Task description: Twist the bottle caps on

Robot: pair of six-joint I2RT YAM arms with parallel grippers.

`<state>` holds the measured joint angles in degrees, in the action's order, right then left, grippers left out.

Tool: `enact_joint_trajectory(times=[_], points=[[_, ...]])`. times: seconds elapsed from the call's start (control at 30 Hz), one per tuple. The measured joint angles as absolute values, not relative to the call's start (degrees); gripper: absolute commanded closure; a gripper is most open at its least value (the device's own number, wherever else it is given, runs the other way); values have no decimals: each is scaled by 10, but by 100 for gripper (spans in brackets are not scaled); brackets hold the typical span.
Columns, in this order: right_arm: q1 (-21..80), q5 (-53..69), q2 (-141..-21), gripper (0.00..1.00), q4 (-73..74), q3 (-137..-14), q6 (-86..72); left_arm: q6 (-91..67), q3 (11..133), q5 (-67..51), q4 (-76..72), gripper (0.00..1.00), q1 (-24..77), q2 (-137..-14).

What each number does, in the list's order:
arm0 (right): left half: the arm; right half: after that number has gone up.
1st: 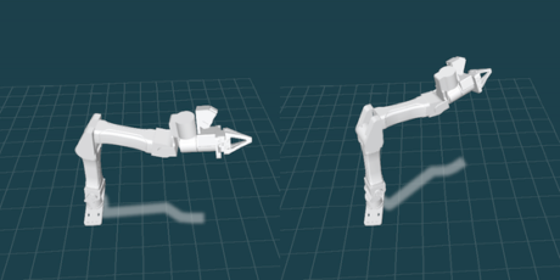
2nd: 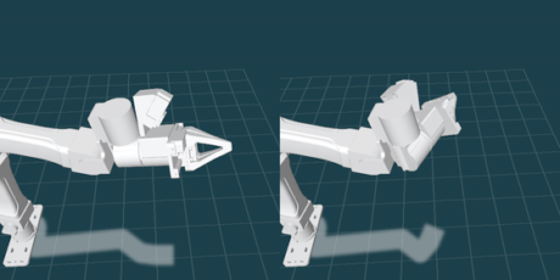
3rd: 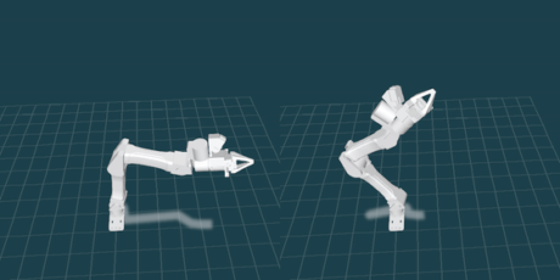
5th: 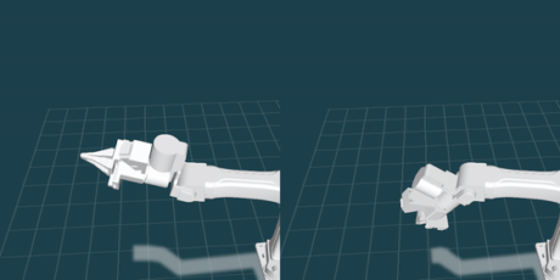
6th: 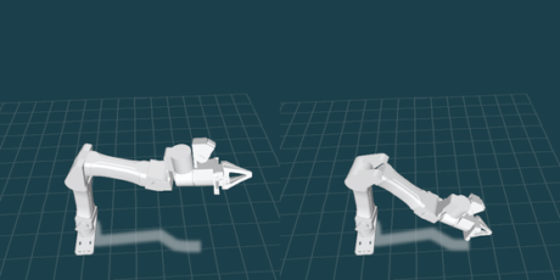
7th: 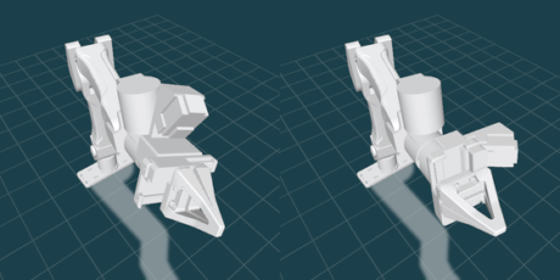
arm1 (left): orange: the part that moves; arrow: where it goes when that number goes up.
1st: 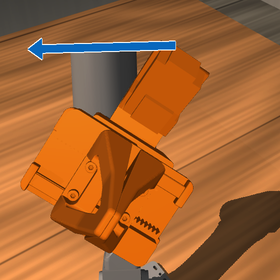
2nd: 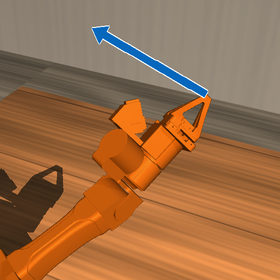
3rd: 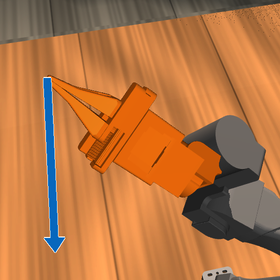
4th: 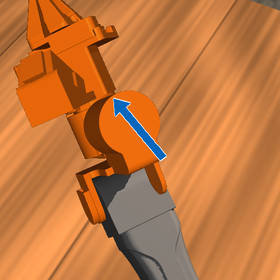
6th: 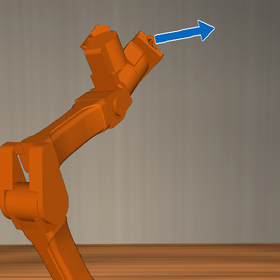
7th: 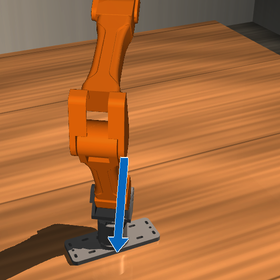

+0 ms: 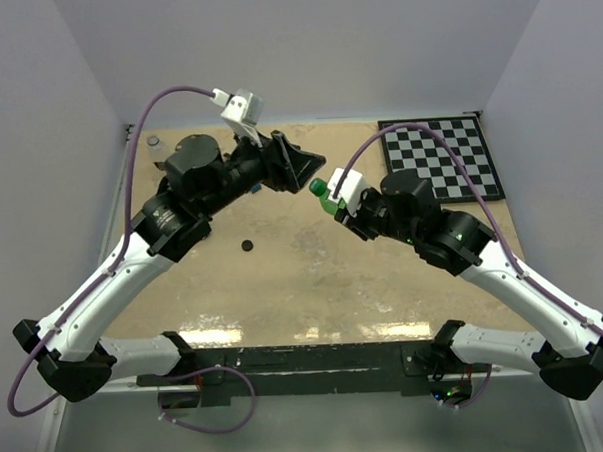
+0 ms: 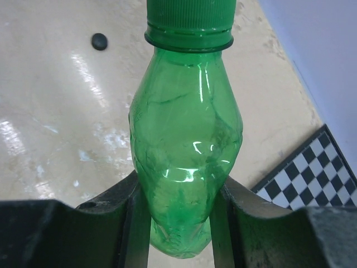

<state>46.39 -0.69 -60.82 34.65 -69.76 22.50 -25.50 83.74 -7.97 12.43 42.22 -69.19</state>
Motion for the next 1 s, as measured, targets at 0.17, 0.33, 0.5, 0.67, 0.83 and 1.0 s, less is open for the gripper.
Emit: enact_joint_trajectory(times=[0.17, 0.33, 0.5, 0.67, 0.83, 1.0], points=[[464, -56, -624, 100, 347, -698, 225, -313, 859, 21, 189, 29, 482, -722], [464, -78, -637, 100, 347, -698, 225, -356, 857, 59, 222, 32, 484, -737], [464, -82, -637, 100, 347, -698, 225, -375, 854, 69, 223, 33, 485, -742], [464, -82, -636, 100, 347, -698, 224, -389, 842, 76, 220, 35, 485, -747], [464, -82, -632, 100, 345, -698, 220, -403, 808, 88, 217, 41, 484, -747], [464, -82, -632, 100, 347, -697, 218, -414, 800, 86, 203, 52, 485, -747]])
